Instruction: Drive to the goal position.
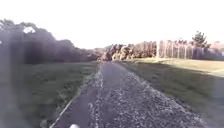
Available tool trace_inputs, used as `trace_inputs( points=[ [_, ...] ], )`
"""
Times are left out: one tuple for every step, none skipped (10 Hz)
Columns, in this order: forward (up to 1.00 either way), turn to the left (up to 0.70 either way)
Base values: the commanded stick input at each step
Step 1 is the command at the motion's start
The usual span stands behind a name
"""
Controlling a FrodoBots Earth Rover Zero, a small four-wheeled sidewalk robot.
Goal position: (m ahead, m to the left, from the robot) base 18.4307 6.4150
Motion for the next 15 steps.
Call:
trace_inputs(
  points=[
    [0.7, 0.0],
    [0.7, 0.0],
    [0.7, 0.0],
    [0.7, 0.0],
    [0.7, 0.0],
    [0.7, 0.24],
    [0.7, 0.31],
    [0.7, 0.14],
    [0.7, 0.0],
    [0.7, 0.0],
    [0.7, 0.0],
    [0.7, 0.0],
    [0.7, 0.0],
    [0.7, 0.0],
    [0.7, 0.0]
  ],
)
